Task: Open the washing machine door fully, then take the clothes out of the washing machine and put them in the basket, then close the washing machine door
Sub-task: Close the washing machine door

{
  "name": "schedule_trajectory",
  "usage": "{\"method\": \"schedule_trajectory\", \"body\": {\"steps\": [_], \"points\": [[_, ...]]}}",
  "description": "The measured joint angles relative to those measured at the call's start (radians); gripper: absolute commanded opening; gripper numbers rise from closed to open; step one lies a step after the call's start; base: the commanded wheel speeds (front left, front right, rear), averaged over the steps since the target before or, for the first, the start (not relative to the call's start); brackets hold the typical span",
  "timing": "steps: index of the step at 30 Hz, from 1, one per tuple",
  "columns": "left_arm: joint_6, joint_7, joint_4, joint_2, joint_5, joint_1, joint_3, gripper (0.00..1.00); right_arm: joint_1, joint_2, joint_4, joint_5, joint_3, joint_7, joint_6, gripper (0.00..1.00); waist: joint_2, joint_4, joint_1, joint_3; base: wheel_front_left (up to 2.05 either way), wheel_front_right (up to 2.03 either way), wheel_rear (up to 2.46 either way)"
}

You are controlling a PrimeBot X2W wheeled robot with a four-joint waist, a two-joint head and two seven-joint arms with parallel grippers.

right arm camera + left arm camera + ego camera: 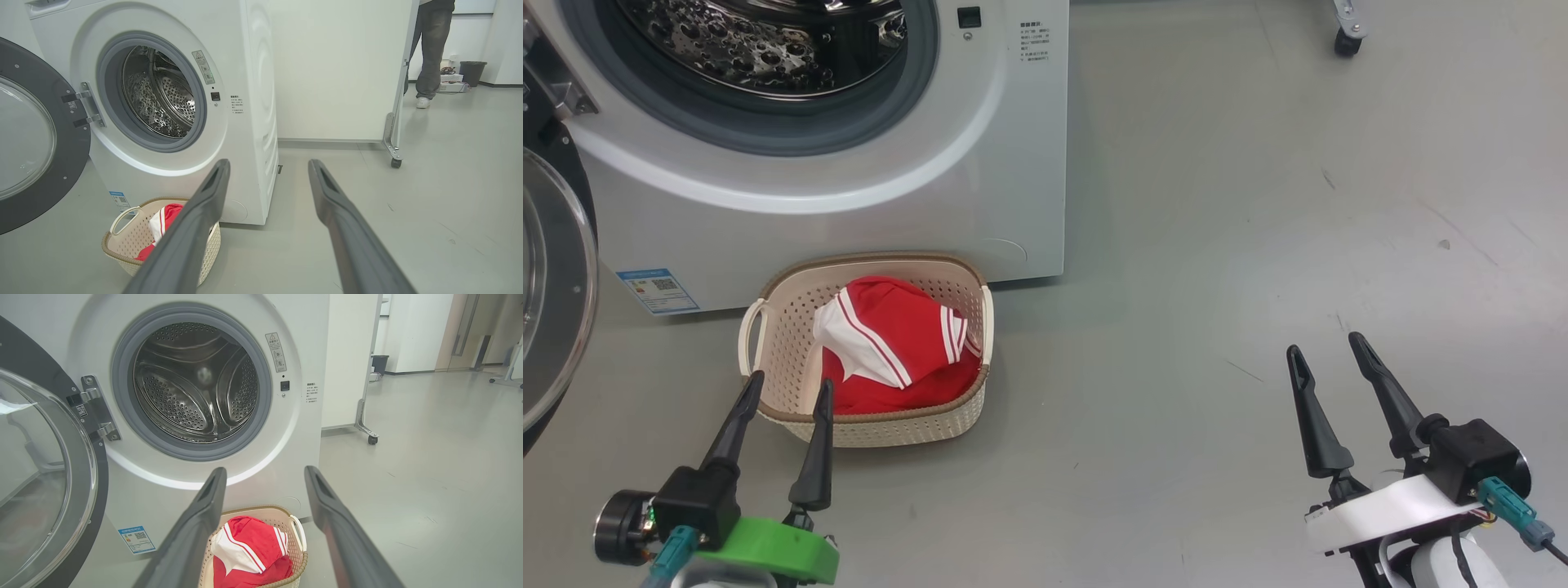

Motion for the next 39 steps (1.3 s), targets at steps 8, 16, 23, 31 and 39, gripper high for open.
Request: {"method": "schedule_trajectory", "body": {"steps": [8, 16, 23, 31, 39], "points": [[0.004, 0.0, -0.001, 0.0, 0.0, 0.0, 0.001, 1.0, 0.0, 0.0, 0.0, 0.007, -0.001, 0.0, 0.0, 1.0, 0.0, 0.007, 0.0, 0.001, 0.0, 0.0, 0.0], [0.009, 0.0, -0.006, 0.0, 0.0, 0.0, 0.001, 1.0, 0.0, 0.0, 0.0, 0.007, -0.003, 0.0, 0.0, 1.0, 0.0, 0.019, 0.0, 0.0, 0.0, 0.0, 0.0], [0.012, 0.0, -0.01, 0.0, 0.0, 0.0, 0.001, 1.0, 0.0, 0.0, 0.0, 0.007, -0.003, 0.0, 0.0, 1.0, 0.0, 0.03, 0.0, 0.001, 0.0, 0.0, 0.0], [0.016, 0.0, -0.011, -0.001, 0.0, 0.0, -0.015, 1.0, 0.001, -0.001, -0.006, 0.007, -0.009, 0.0, 0.0, 1.0, 0.0, 0.046, 0.0, 0.005, 0.0, 0.0, 0.0], [0.017, 0.0, -0.011, -0.001, -0.002, 0.0, -0.03, 1.0, 0.001, -0.009, -0.012, 0.007, -0.009, 0.0, 0.0, 1.0, 0.0, 0.097, 0.0, 0.012, 0.0, 0.0, 0.0]]}}
